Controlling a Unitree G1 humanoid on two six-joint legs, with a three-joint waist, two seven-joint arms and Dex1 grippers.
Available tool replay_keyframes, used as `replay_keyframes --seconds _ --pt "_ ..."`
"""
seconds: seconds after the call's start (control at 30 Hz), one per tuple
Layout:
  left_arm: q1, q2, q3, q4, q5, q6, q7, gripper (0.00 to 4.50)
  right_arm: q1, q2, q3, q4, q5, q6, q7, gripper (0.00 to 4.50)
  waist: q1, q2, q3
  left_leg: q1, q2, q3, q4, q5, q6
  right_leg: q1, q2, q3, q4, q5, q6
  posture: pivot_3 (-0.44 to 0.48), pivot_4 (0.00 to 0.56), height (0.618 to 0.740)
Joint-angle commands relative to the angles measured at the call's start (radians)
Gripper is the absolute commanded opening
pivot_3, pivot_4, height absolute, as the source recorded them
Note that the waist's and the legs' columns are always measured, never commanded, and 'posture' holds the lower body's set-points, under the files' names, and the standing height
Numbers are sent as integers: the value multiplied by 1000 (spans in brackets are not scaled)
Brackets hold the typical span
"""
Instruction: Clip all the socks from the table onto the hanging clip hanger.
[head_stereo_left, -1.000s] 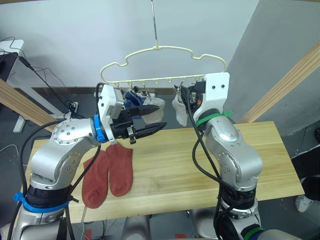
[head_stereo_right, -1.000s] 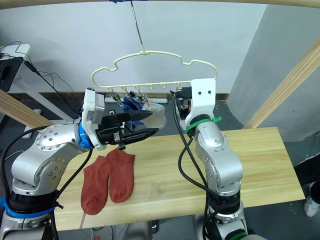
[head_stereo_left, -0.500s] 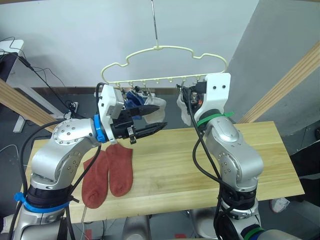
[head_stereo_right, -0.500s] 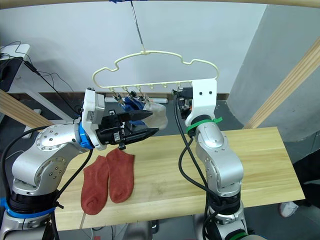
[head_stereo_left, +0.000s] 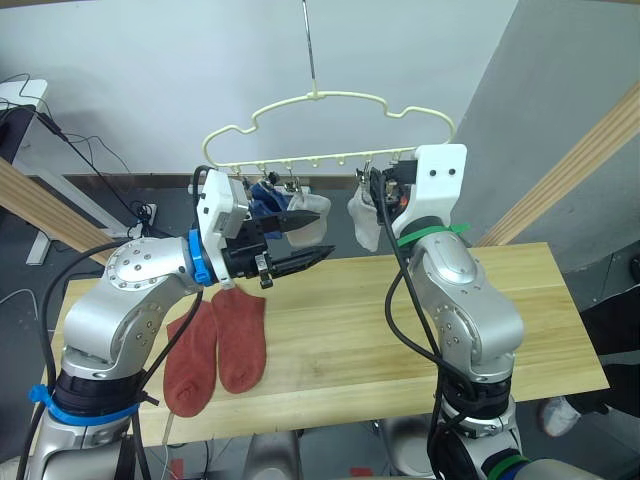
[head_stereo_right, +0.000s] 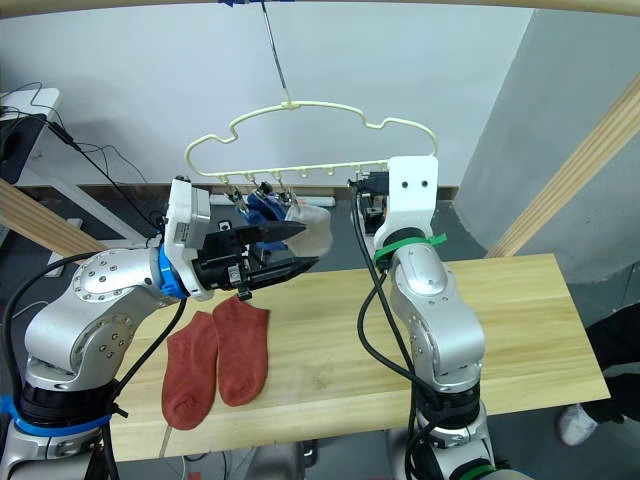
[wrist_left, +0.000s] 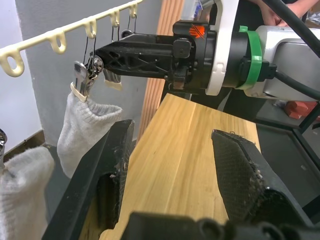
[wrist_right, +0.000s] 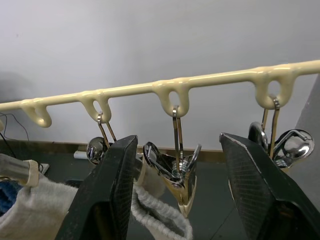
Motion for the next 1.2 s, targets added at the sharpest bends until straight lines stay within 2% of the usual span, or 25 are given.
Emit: replay_keyframes --seconds 0.03,0.4,0.5,0.67,0.77,0.9,1.07,1.1,1.2 --pt "-12 -2 0 -17 2 -23 -6 2736 5 59 14 -18 7 -34 -16 2708 0 0 0 0 0 0 0 0 0 0 0 0 0 0 0 -220 285 740" --pt "-10 0 -1 -18 4 -28 -4 2736 5 68 26 -19 26 -41 -23 2708 0 0 0 0 0 0 0 0 0 0 0 0 0 0 0 -217 286 740" --pt "-8 1 0 -19 1 -26 -4 2736 6 68 28 -20 33 -40 -26 2214 0 0 0 0 0 0 0 0 0 0 0 0 0 0 0 -217 286 740" --pt "4 0 9 -26 -12 -15 3 2736 6 60 29 -23 43 -42 -32 572 0 0 0 0 0 0 0 0 0 0 0 0 0 0 0 -215 286 740" --pt "19 -2 12 -31 -5 -19 17 2736 5 57 29 -22 43 -43 -32 3 0 0 0 0 0 0 0 0 0 0 0 0 0 0 0 -215 287 740" --pt "47 0 14 -43 5 -16 44 2736 4 54 27 -22 44 -45 -31 3 0 0 0 0 0 0 0 0 0 0 0 0 0 0 0 -214 289 740" --pt "152 -12 1 -61 62 -2 140 2736 2 49 23 -20 45 -46 -27 3 -2 0 -1 0 1 0 0 0 0 0 0 1 0 0 0 -213 291 740" --pt "172 -20 0 -61 85 -2 172 2736 1 48 22 -20 45 -45 -27 3 0 0 -1 0 2 -1 0 0 0 0 0 1 0 0 0 -213 294 740" --pt "346 -136 4 -78 170 -5 371 3286 -2 42 17 -14 44 -47 -24 0 -3 1 -2 1 2 -1 0 0 0 0 -1 1 0 0 0 -213 294 740"
